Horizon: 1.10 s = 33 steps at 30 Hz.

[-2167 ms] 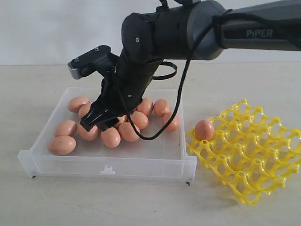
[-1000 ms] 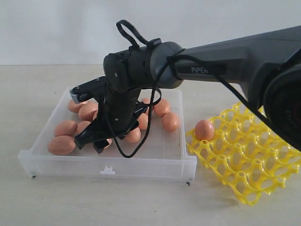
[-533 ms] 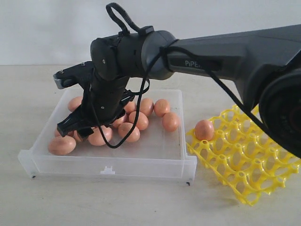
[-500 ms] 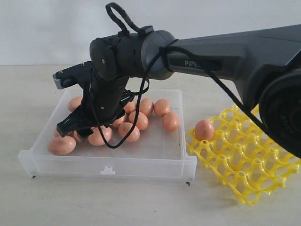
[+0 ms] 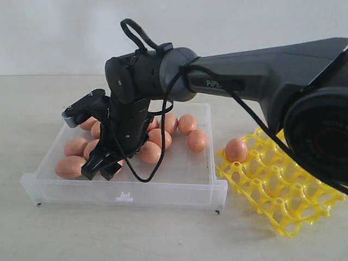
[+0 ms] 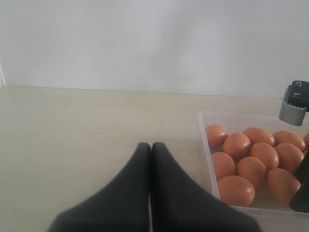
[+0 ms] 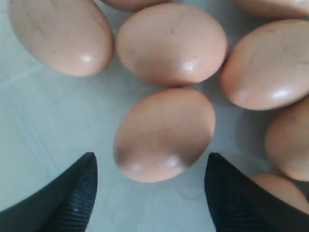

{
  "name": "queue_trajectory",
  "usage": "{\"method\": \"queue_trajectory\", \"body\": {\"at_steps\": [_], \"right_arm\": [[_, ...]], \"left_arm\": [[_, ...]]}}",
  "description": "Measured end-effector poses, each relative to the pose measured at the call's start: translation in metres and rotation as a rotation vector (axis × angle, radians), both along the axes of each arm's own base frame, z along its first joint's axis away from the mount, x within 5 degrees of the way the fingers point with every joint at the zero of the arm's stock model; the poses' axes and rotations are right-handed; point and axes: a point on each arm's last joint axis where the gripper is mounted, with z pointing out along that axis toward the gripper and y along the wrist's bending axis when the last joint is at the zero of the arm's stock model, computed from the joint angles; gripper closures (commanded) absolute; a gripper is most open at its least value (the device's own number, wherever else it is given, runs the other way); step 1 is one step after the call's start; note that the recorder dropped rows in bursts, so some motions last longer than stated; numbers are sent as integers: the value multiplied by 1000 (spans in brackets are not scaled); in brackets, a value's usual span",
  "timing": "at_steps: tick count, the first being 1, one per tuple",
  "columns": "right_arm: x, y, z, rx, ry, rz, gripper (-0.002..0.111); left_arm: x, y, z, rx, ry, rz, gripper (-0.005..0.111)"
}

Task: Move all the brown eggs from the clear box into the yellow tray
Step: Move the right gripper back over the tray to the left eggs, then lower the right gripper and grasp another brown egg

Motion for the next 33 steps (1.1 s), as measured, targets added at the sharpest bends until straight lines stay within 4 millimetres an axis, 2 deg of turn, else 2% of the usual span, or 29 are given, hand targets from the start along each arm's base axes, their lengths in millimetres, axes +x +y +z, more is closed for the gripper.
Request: {"method": "queue_trajectory", "body": {"at_steps": [11,13,17,23,33], "right_arm": [[-1,-4,-5,-64,-6,60,48],[-1,-7,0,-88,-6,56,48],[-2,-14,22,-115,-37,26,48],[-1,-21,52,-89,-85,-96,48],[9,-34,52,-189,-158,-145,49]], "left_arm": [[0,0,0,0,0,0,111],[0,0,0,0,0,0,111],[0,0,0,0,0,0,111],[0,0,0,0,0,0,111],[0,0,0,0,0,0,111]]}}
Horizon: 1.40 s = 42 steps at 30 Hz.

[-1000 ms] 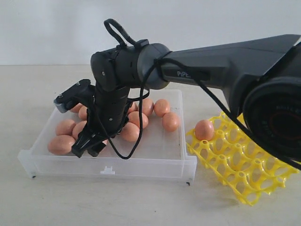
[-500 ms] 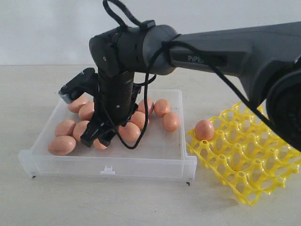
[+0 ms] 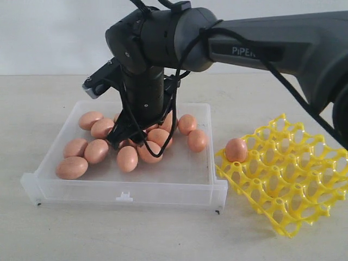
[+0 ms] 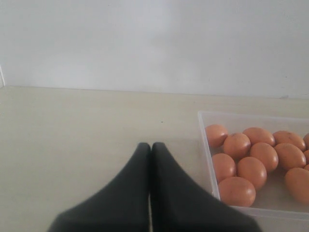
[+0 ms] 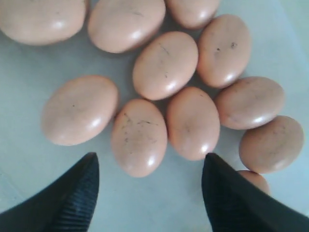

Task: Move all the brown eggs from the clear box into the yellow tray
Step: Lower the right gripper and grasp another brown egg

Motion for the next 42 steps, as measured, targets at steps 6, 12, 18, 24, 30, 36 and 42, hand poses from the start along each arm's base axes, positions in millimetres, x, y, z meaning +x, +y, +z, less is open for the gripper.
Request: {"method": "queue_trajectory", "body": {"at_steps": [6,12,18,24,30,36,42], "right_arm": [[7,-4,-11,-25,9,-14,49],[5,0,-17,15,41,-20,49],[6,2,-20,22,42,-8,49],[7,4,-38,4,81,7,49],[8,6,-47,4,86,19,49],[9,7,-57,-11,97,25,49],[10,8,-56,2,83,35,62]], "left_arm": [[0,0,0,0,0,0,111],[0,0,0,0,0,0,111],[0,0,0,0,0,0,111],[0,0,0,0,0,0,111],[0,0,0,0,0,0,111],[0,0,0,0,0,0,111],[0,0,0,0,0,0,111]]}}
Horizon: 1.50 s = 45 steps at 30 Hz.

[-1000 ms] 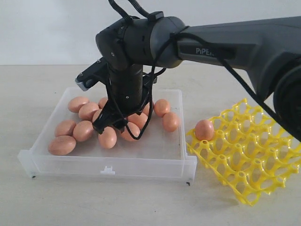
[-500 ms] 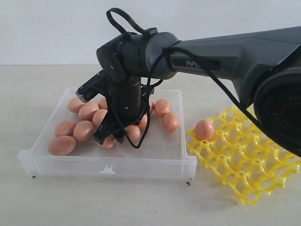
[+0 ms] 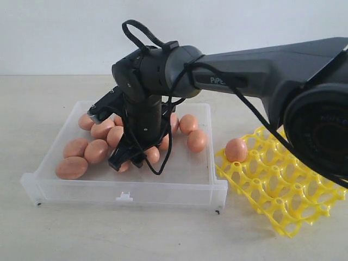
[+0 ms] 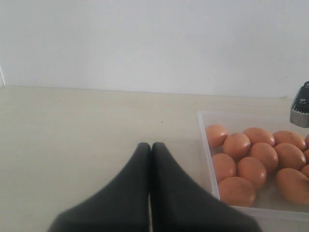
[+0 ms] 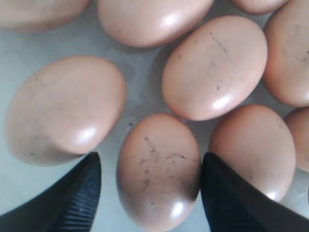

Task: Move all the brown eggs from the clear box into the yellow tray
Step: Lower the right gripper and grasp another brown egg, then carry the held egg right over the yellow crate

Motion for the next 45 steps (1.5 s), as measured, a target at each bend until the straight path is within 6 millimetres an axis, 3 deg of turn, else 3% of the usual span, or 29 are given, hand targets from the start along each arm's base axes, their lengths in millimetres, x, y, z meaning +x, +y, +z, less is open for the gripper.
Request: {"method": "queue_trajectory", "body": {"at_steps": [6,12,16,17,20,26,33,38,45], "right_arm": [[0,0,0,4,-4,1,109],[0,2,2,34,5,-29,100],[1,-2,41,130,-119,-94,100],[-2,-8,58,169,-173,-113,100],[-12,-29,74,259,-240,-176,100],[-34,-85,77,356,-304,-264,100],[-40,-151,94,429,-442,-402,100],[-39,-195,93,419,-474,-536,100],[-41,-221,75,454,-432,-647,100]], "left_arm": [[0,0,0,0,0,0,111],[0,0,0,0,0,0,111],[0,0,0,0,0,0,111],[0,0,0,0,0,0,111],[0,0,0,0,0,0,111],[0,0,0,0,0,0,111],[0,0,0,0,0,0,111],[0,0,0,0,0,0,111],[0,0,0,0,0,0,111]]}}
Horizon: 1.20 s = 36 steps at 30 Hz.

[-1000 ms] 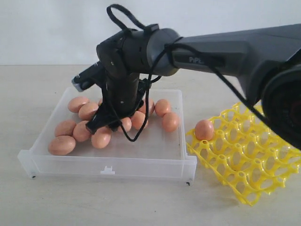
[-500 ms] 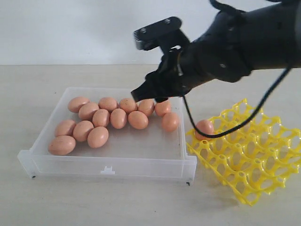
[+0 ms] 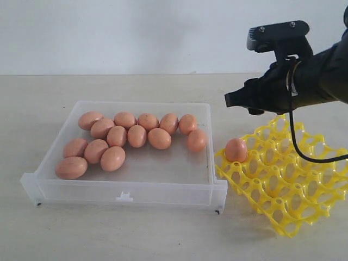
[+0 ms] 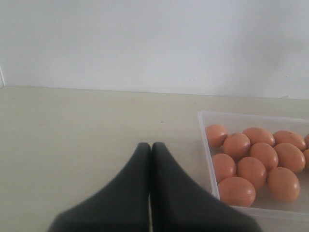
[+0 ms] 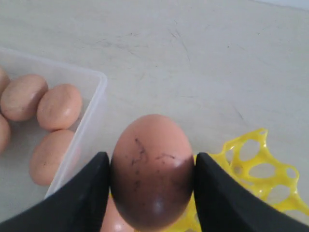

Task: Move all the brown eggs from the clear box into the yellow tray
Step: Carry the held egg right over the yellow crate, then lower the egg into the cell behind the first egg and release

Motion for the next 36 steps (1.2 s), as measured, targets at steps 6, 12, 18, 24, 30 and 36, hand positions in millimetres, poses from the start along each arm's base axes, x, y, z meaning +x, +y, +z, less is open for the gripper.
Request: {"method": "queue_trajectory", "body": {"at_steps": [6,12,18,24,30,36], "right_arm": [[-1,-7,-9,88,-5,12,100],[-4,-6,-12,56,-25,73,100],[-14,-9,-27,8,-12,121,100],[-13,-10,-34,-24,-35,162,100],[-6,-7,-56,-63,-2,195,100],[-2,-6,-64,-67,-13,211,100]], "left_arm": [[0,0,0,0,0,0,111],[0,0,0,0,0,0,111],[0,0,0,0,0,0,111],[0,0,0,0,0,0,111],[0,0,0,0,0,0,111],[0,0,0,0,0,0,111]]}}
